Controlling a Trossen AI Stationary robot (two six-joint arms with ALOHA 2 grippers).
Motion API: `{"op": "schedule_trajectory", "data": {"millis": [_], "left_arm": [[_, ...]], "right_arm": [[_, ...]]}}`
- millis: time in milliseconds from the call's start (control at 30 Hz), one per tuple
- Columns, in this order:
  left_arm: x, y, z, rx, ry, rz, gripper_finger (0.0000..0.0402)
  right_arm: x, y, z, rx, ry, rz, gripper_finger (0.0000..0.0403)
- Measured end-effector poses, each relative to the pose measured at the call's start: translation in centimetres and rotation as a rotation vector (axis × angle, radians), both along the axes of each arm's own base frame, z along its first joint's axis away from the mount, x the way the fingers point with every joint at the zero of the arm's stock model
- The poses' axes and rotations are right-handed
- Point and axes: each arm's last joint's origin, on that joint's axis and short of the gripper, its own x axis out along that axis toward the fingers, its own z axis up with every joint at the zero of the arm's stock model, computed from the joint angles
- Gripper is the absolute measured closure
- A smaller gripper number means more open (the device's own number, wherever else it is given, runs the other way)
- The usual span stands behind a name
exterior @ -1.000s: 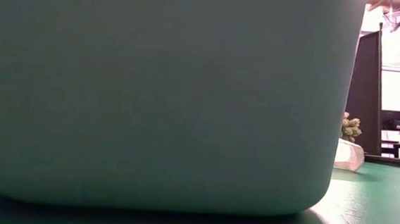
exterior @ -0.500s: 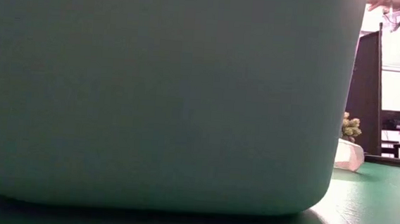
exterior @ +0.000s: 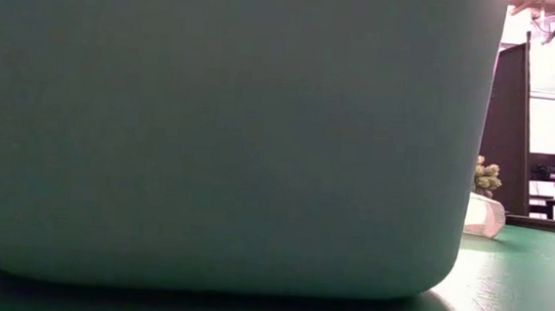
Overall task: Sort towels by color in basket
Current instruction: Put the bottom black towel into the orange bin
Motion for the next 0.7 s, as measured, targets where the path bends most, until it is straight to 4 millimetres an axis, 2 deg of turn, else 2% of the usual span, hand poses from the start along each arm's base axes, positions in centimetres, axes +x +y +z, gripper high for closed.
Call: {"op": "schedule_trajectory", "data": {"millis": [133, 200, 400, 700], "left_arm": [[0.0, -0.1, -0.1, -0.03, 0.011, -0.013, 0.0166], [-0.1, -0.1, -0.2, -0.041, 0.019, -0.018, 0.0166], [-0.1, 0.0, -0.2, -0.039, 0.03, -0.02, 0.0166], [-0.1, 0.0, -0.3, -0.047, 0.028, -0.017, 0.0166]], "right_arm": [[-2.0, -0.7, -0.5, -0.088, 0.2, -0.091, 0.0169], [-2.8, -0.6, -1.1, -0.061, 0.312, -0.138, 0.0174], [-4.7, 1.9, -2.7, 0.162, 0.54, -0.297, 0.0189], [-8.6, 6.6, -4.9, 0.18, 0.75, -0.319, 0.019]]}}
